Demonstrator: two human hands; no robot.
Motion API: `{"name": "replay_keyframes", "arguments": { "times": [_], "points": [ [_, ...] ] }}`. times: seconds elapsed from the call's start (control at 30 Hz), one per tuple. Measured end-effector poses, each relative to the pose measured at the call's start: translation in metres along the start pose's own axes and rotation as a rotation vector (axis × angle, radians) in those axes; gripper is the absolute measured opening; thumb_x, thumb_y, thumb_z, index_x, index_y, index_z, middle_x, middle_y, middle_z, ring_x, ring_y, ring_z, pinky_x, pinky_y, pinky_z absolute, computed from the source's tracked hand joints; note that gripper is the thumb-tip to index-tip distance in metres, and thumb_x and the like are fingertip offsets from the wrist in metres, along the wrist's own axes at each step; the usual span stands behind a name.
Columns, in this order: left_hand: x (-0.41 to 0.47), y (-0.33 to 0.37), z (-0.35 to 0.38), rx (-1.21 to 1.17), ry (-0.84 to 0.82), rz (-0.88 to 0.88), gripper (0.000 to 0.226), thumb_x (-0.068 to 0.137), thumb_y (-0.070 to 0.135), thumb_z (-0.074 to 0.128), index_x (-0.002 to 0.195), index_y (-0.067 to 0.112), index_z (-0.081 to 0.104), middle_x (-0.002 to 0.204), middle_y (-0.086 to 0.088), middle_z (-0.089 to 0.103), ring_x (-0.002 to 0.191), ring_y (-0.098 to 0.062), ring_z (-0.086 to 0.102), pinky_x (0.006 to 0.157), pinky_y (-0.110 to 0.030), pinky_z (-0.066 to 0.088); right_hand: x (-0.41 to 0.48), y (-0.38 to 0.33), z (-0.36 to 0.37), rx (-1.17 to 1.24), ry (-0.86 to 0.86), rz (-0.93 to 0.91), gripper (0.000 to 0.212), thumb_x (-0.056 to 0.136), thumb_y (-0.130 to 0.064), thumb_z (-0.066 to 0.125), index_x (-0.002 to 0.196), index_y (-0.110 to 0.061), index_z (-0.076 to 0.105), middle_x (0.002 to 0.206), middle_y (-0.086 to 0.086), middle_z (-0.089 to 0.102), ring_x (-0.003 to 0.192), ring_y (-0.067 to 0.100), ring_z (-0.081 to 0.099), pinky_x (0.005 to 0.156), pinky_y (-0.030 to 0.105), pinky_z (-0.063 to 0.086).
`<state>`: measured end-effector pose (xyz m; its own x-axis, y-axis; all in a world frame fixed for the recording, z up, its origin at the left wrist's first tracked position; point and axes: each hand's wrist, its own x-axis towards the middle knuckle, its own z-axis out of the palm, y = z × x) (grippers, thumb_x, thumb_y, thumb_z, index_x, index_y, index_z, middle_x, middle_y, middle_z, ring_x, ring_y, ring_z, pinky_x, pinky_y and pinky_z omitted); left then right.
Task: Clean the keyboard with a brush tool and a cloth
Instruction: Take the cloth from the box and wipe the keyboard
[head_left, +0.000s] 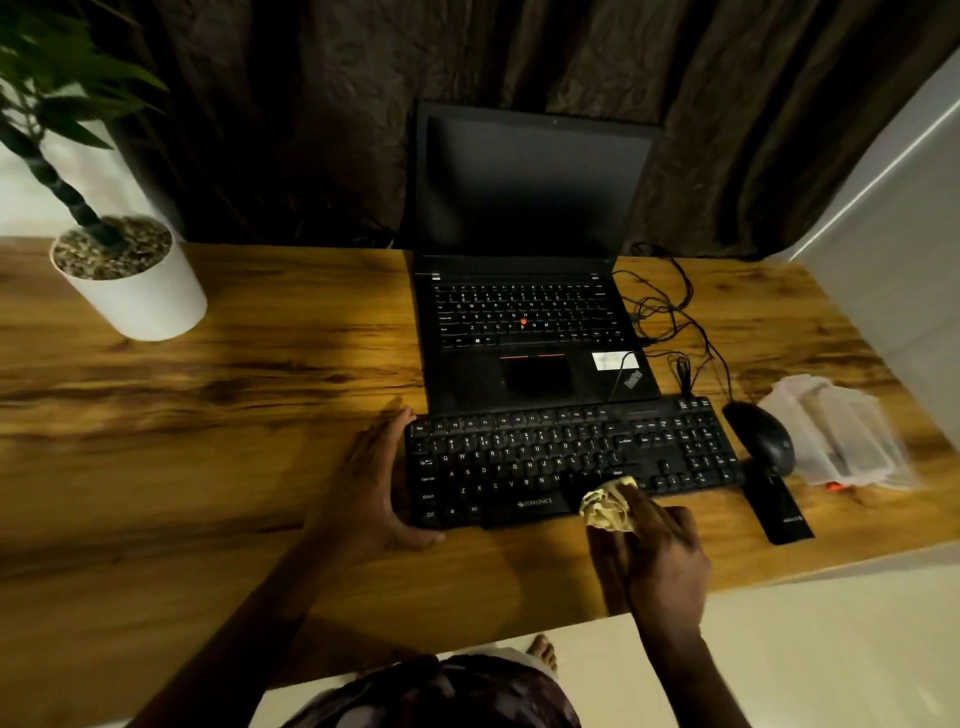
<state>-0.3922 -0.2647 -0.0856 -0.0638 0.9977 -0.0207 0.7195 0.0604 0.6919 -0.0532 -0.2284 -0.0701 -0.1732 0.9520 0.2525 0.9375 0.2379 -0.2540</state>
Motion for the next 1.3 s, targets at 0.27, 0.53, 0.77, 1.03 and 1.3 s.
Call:
{"name": "replay_keyframes", "arguments": {
  "times": [0.27,0.53,0.77,1.03,1.3],
  "points": [
    [0.001,0.000,0.000,0.058,-0.004,-0.009,0.148,0.044,0.072,0.085,0.156,0.031,-0.002,0.164,0.005,0.009,0.146,-0.012,0.011,0.115,-0.032,0.015,0.000,-0.015,0.004,-0.007,-0.006,-0.068,0.049,0.084,-0.046,0.055,0.118,-0.014,0.069,0.130,0.004,0.065,0.109,0.028,0.054,0.066,0.032,0.050],
    [0.001,-0.001,0.000,0.048,-0.004,-0.012,0.148,0.043,0.076,0.082,0.156,0.035,-0.005,0.165,0.005,0.010,0.147,-0.015,0.014,0.117,-0.042,0.023,0.000,-0.033,0.018,0.063,0.016,-0.170,0.049,0.066,-0.015,0.087,0.111,-0.007,0.071,0.118,0.007,0.070,0.112,0.025,0.055,0.074,0.037,0.058],
    [0.000,-0.002,-0.001,0.043,-0.015,-0.029,0.149,0.041,0.077,0.079,0.157,0.031,-0.002,0.164,0.006,0.010,0.148,-0.014,0.013,0.119,-0.042,0.022,-0.006,-0.054,0.024,0.144,-0.024,-0.268,0.043,0.075,-0.034,0.069,0.110,-0.009,0.071,0.114,0.006,0.069,0.107,0.023,0.061,0.071,0.029,0.056],
    [0.000,0.001,-0.004,0.030,0.011,-0.009,0.149,0.042,0.083,0.077,0.158,0.028,0.002,0.164,0.007,0.008,0.146,-0.008,0.007,0.118,-0.037,0.017,-0.009,-0.081,0.028,0.202,-0.013,-0.316,0.041,0.068,-0.027,0.074,0.105,-0.010,0.074,0.114,0.004,0.070,0.103,0.020,0.062,0.069,0.028,0.058],
    [-0.001,0.001,-0.001,0.007,0.024,0.021,0.149,0.042,0.083,0.077,0.158,0.023,0.007,0.164,0.005,0.012,0.149,-0.016,0.014,0.121,-0.043,0.021,-0.013,-0.097,0.033,0.206,0.005,-0.392,0.043,0.071,-0.031,0.065,0.105,-0.008,0.075,0.115,0.006,0.071,0.110,0.020,0.055,0.086,0.028,0.050]
  ]
}}
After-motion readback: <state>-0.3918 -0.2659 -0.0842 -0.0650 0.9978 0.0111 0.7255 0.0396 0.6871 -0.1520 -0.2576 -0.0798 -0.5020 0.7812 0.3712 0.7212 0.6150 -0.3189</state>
